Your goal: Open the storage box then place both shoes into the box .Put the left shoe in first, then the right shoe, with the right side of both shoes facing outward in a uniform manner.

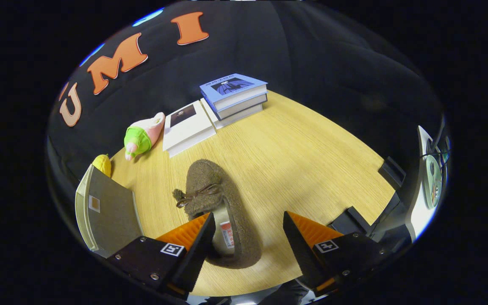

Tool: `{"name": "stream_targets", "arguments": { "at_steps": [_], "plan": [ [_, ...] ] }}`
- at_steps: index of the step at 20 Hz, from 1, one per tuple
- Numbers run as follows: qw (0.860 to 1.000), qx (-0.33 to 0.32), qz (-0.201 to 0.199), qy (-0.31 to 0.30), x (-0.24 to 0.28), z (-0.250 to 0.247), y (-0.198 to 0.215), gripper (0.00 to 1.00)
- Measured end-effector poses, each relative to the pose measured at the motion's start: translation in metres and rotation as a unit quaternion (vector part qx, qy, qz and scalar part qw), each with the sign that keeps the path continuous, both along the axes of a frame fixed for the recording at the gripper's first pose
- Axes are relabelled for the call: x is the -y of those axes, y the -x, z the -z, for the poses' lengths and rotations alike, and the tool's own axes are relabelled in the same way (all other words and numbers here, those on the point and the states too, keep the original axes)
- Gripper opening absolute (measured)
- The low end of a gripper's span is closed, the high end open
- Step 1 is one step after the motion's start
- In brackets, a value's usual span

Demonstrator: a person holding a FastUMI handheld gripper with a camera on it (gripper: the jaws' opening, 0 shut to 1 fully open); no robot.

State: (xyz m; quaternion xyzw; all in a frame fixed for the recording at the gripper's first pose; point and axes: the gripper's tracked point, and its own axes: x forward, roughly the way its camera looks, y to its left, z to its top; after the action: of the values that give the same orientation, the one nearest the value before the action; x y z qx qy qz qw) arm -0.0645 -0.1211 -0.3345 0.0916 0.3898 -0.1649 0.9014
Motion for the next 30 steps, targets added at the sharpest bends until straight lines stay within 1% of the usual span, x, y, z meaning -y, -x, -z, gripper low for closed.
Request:
{"name": "stream_targets", "arguments": {
  "at_steps": [1, 2, 3, 4, 5, 8, 9, 10, 11, 12, 13, 15, 19, 23, 30],
  "plan": [
    [1.0, -0.003, -0.003, -0.001, -0.002, 0.004, -0.001, 0.91],
    [1.0, -0.006, -0.005, 0.0, -0.002, 0.008, -0.002, 0.88],
    [1.0, -0.01, -0.008, 0.001, -0.003, 0.012, -0.003, 0.82],
    [1.0, -0.014, -0.01, 0.001, -0.005, 0.016, -0.004, 0.78],
    [1.0, -0.019, -0.011, -0.003, -0.007, 0.02, -0.004, 0.7],
    [1.0, -0.023, 0.002, -0.009, -0.009, 0.026, -0.005, 0.49],
    [1.0, -0.023, 0.006, -0.003, -0.007, 0.026, -0.005, 0.32],
    [1.0, -0.021, 0.01, 0.0, -0.005, 0.024, -0.005, 0.25],
    [1.0, -0.019, 0.017, -0.006, -0.006, 0.022, -0.005, 0.1],
    [1.0, -0.016, 0.023, -0.013, -0.008, 0.019, -0.005, 0.05],
    [0.999, -0.018, 0.026, -0.014, -0.009, 0.018, -0.004, 0.03],
    [0.999, -0.012, 0.029, -0.006, -0.01, 0.01, -0.006, 0.01],
    [0.999, 0.014, 0.019, -0.026, -0.029, -0.016, -0.018, 0.01],
    [0.999, 0.041, -0.008, -0.024, -0.057, -0.05, -0.035, 0.01],
    [0.993, 0.085, -0.066, -0.047, -0.133, -0.106, -0.056, 0.01]
  ]
}}
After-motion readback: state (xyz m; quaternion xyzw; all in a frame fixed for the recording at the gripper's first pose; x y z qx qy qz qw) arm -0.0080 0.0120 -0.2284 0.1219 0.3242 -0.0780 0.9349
